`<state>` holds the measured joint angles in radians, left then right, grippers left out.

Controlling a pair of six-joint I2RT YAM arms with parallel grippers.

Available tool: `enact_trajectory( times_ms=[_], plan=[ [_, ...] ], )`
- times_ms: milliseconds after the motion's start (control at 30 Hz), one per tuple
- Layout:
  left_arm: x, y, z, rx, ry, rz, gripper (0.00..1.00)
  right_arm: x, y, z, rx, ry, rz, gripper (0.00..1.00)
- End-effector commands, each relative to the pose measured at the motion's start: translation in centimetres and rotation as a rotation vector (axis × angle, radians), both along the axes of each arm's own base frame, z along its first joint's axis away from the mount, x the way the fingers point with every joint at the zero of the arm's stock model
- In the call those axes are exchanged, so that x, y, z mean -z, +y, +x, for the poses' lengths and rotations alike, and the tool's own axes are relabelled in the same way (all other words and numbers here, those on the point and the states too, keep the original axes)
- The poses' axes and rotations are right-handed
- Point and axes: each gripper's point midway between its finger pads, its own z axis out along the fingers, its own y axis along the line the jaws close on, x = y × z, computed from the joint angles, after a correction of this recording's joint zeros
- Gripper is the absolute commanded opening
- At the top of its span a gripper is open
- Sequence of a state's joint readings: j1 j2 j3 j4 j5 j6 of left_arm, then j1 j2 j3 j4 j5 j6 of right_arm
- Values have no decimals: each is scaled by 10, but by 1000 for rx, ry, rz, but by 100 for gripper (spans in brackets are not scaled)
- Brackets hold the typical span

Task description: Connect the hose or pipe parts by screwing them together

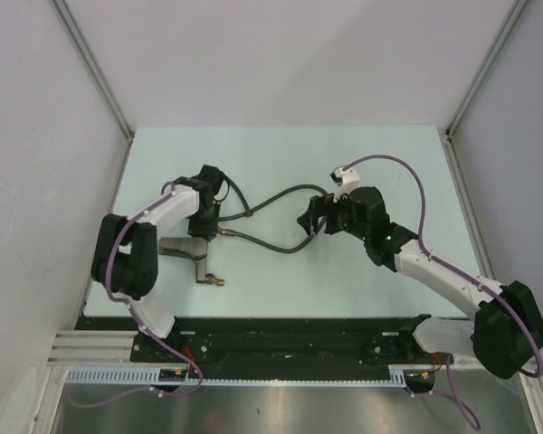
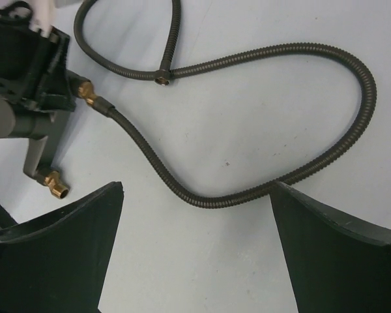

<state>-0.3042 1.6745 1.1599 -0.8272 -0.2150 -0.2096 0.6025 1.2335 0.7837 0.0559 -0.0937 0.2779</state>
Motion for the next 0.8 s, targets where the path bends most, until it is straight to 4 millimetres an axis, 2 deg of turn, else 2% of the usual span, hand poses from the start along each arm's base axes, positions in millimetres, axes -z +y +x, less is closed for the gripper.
enact_trajectory(
  times_ms=[0, 167, 200, 267, 300, 333, 400, 433, 567, 633, 700, 733, 767],
  plan=[
    [-5, -8, 34, -24, -52, -22, 0, -21, -7, -1, 20, -65, 26, 100],
    [8, -6, 59, -18, -41, 13, 0, -27, -9, -4, 16, -85, 26, 100],
    [19, -4, 63, -23, -20, 22, 0, -28, -9, -4, 15, -89, 27, 100],
    [15, -2, 83, -34, -47, 14, 0, -32, -11, -6, 19, -94, 33, 99],
    [25, -2, 88, -37, -27, 17, 0, -32, -12, -6, 22, -95, 32, 100],
    [16, -5, 105, -42, -68, 4, 0, -33, -13, -6, 28, -102, 32, 100],
    [13, -2, 125, -60, -106, 25, 0, -33, -17, -5, 42, -115, 25, 100],
    [13, -5, 140, -57, -129, 20, 0, -32, -19, -4, 50, -122, 15, 100],
    [12, -26, 177, -23, -178, -53, 0, -29, -27, 2, 97, -142, -15, 100],
    [7, -33, 185, -22, -194, -84, 0, -27, -28, 4, 103, -141, -19, 100],
    [4, -35, 180, -28, -195, -83, 0, -24, -27, 4, 101, -134, -22, 100],
    [14, -32, 165, -51, -157, -81, 0, -23, -26, 4, 98, -128, -21, 100],
    [2, -32, 158, -55, -172, -96, 0, -23, -26, 4, 98, -127, -20, 100]
  ],
)
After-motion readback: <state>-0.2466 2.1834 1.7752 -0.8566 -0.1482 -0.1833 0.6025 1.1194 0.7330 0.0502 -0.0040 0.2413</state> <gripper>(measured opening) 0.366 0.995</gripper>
